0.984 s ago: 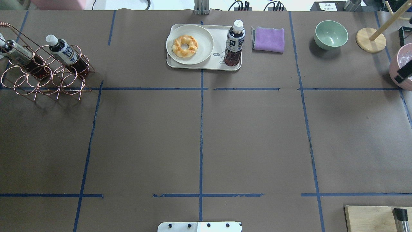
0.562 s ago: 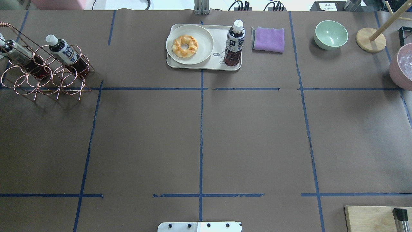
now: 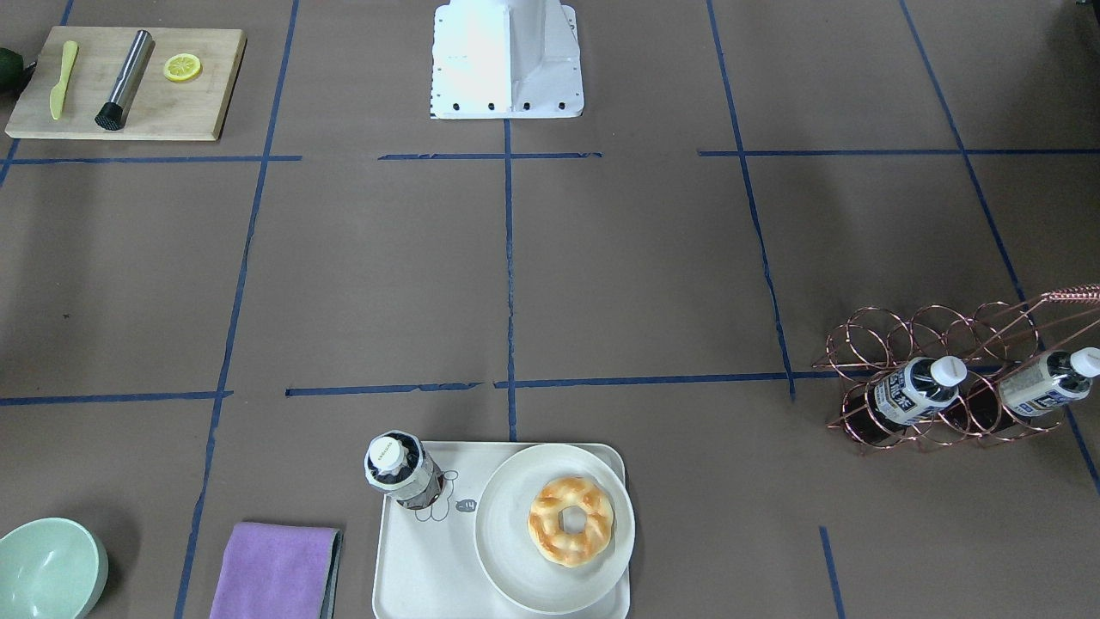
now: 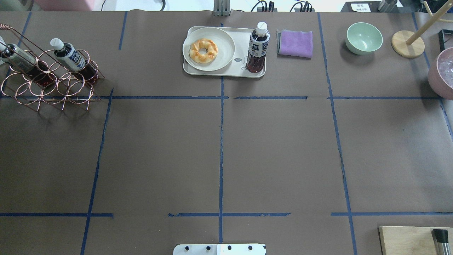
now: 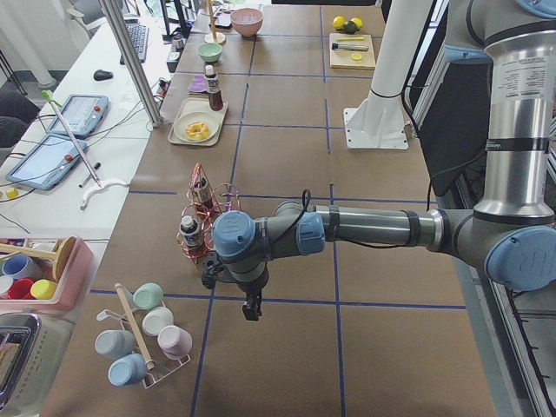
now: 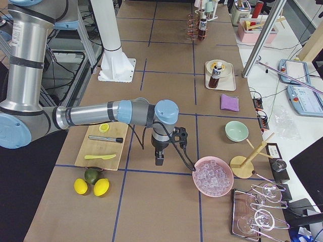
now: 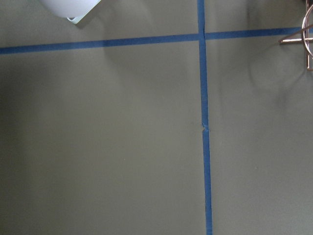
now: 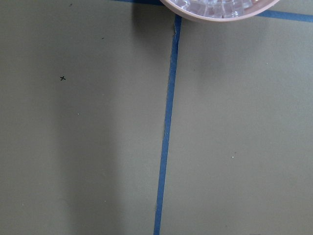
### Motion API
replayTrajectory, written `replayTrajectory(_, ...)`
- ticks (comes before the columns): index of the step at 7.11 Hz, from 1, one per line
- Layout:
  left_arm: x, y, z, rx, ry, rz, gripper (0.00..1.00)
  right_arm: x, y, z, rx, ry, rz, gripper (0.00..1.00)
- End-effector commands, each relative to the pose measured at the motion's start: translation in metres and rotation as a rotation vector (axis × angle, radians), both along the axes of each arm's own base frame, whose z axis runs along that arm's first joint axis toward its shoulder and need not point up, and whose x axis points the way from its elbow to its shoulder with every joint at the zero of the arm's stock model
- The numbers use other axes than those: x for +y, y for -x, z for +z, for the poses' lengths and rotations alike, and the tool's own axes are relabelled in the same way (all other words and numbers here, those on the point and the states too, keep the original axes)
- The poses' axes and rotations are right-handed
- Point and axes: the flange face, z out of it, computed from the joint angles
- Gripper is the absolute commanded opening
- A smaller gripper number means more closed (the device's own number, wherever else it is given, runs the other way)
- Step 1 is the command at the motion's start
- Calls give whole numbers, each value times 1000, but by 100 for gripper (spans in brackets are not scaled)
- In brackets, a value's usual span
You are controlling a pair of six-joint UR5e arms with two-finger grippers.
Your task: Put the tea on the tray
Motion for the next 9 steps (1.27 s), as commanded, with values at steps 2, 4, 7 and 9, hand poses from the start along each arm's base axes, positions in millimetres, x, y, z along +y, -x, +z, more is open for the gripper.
replayTrajectory(2,0,-1,0,1,-2,2,100,-5,1,-3,-5,8,40,100)
replayTrajectory(4,0,-1,-1,1,-3,2,100,-9,1,4,-4,-33,43,100)
replayTrajectory(7,-1,0,-3,1,-8,2,100,-9,1,6,-5,-32,43,100)
replayTrajectory(9,-2,0,-4,1,-9,2,100,-8,1,8,-7,-29,43,100)
